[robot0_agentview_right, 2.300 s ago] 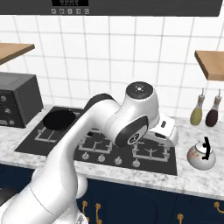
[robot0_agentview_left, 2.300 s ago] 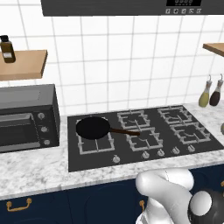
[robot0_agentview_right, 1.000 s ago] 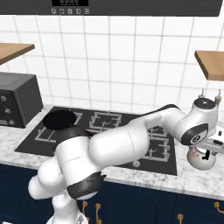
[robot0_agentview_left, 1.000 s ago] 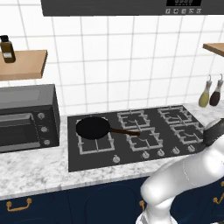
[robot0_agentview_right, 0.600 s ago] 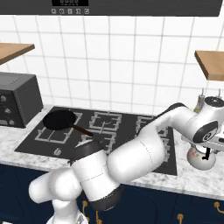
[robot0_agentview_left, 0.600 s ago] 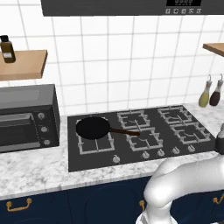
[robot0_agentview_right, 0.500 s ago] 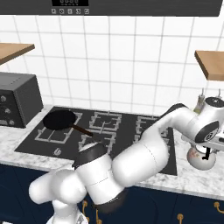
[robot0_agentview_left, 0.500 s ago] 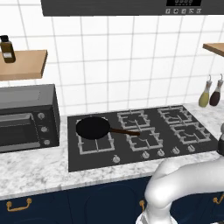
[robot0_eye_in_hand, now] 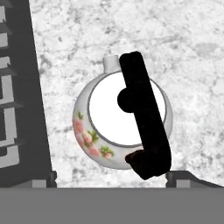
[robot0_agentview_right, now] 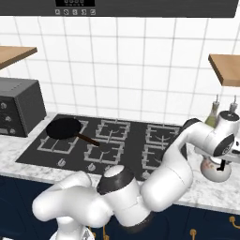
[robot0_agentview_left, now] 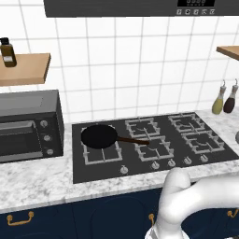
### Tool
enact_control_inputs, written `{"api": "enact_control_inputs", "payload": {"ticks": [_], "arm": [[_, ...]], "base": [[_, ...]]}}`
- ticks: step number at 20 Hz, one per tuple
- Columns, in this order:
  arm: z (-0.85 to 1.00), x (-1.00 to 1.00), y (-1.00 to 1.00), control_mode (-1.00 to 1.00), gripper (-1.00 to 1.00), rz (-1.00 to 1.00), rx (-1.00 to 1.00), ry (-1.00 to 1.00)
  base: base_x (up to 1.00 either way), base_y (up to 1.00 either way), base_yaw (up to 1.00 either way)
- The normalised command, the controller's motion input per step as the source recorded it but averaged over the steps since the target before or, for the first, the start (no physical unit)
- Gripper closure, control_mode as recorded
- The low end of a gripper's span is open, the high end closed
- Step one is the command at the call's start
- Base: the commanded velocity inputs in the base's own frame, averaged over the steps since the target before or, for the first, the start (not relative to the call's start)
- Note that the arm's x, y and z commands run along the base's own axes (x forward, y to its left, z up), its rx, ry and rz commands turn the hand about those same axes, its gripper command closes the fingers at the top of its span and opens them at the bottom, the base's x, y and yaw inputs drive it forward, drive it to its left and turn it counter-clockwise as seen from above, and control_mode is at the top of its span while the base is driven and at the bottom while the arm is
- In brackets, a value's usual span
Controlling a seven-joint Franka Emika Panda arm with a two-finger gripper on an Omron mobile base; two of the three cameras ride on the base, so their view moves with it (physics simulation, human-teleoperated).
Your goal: Pick the kettle from the counter and place it on a stove burner. Then turn the burner on.
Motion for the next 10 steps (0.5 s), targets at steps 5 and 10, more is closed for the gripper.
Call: {"api": "enact_control_inputs", "payload": {"ticks": [5,10], "arm": [[-0.32,0.21,-0.32,-1.0,1.0,0.11,0.05,0.0],[-0.05,0.03,0.0,-1.0,1.0,0.03,0.06,0.0]], "base": [[0.0,0.0,0.0],[0.0,0.0,0.0]]}}
